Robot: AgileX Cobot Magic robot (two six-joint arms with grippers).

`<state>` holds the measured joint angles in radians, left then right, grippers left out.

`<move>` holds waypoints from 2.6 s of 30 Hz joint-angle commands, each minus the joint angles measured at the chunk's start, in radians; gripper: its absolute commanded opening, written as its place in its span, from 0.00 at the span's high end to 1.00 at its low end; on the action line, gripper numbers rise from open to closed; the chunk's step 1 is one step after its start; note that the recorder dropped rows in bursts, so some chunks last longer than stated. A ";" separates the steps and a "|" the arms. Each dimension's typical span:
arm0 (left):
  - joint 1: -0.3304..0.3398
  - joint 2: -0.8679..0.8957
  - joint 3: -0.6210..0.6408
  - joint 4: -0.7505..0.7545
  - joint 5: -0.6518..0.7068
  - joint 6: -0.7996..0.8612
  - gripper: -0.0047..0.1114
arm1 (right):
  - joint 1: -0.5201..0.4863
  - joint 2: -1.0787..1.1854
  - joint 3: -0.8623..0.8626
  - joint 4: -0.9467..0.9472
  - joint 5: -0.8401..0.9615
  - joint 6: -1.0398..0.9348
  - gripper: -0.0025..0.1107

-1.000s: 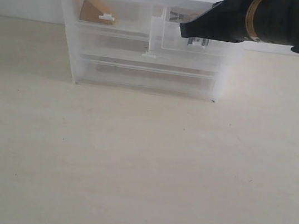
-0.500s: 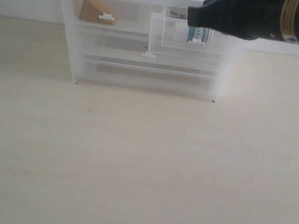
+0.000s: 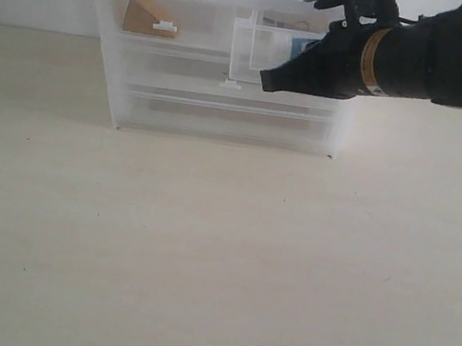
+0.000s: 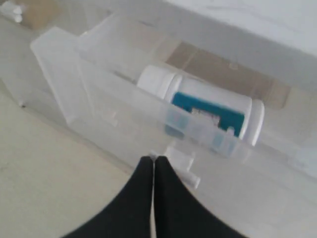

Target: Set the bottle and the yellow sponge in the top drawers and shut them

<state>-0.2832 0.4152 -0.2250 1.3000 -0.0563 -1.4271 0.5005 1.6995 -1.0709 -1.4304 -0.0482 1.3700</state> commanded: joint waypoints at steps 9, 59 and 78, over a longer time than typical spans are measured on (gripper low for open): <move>-0.006 0.001 0.006 -0.001 0.003 0.005 0.93 | -0.002 0.092 -0.177 0.003 0.149 -0.007 0.97; -0.006 0.001 0.006 -0.001 -0.007 0.005 0.93 | -0.102 -1.547 1.071 1.481 0.084 -1.226 0.97; -0.006 0.001 0.006 -0.001 -0.007 0.005 0.93 | -0.332 -1.699 1.071 1.473 0.190 -1.275 0.97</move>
<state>-0.2832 0.4152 -0.2250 1.3000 -0.0620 -1.4271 0.1711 0.0052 0.0000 0.0516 0.1294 0.1060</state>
